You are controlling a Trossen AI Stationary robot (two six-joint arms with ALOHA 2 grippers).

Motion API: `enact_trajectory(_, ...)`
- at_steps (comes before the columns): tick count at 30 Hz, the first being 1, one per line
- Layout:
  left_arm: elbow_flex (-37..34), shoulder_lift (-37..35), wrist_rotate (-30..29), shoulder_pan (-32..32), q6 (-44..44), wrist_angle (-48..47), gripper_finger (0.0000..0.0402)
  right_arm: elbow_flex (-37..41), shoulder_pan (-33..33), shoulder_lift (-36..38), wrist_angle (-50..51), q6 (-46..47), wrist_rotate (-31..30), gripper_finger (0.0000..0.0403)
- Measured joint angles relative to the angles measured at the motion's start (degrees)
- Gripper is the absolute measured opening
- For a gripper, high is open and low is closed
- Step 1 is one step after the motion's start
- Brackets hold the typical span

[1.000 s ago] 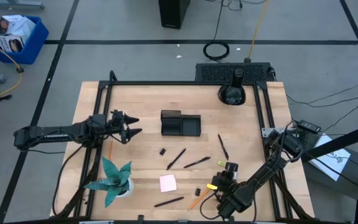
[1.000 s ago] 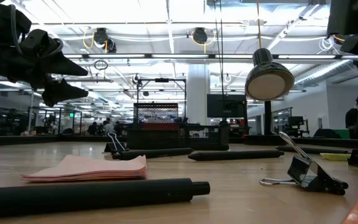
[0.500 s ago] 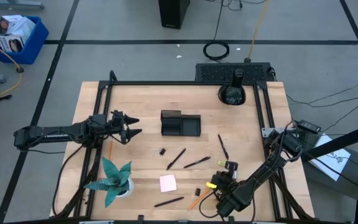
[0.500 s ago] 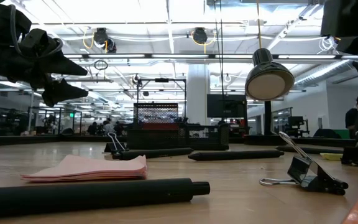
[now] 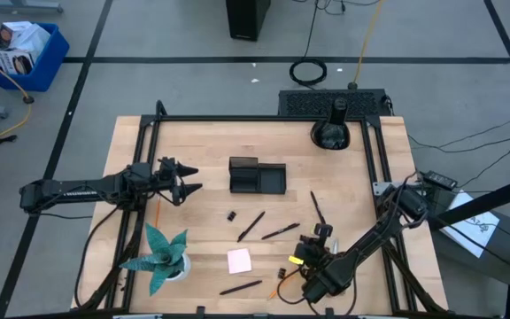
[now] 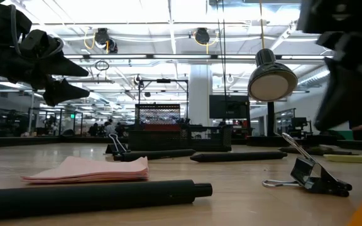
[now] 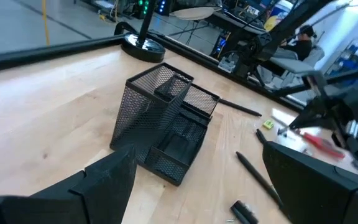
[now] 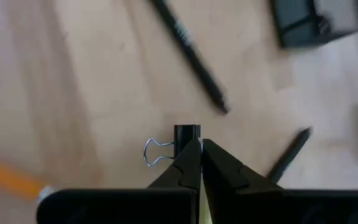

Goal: Pick and place office supplies into organizer
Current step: Put the black binder clip into the black desk organizer

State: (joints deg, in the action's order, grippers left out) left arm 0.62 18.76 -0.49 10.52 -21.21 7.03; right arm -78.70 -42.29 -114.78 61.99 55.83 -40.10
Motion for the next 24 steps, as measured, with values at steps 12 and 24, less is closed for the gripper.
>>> enact_trajectory(12, 0.00, -0.02, -2.54, 0.00, -1.12, 0.00, 0.0351, -0.02, 7.98, 0.00, -14.52, -14.93, -11.29, 0.0001)
enact_trajectory(24, -0.01, -0.02, 0.26, -0.06, -8.42, 0.97, 0.0351, -0.02, 21.14, 4.46, -42.51, -38.48, -12.32, 0.0000)
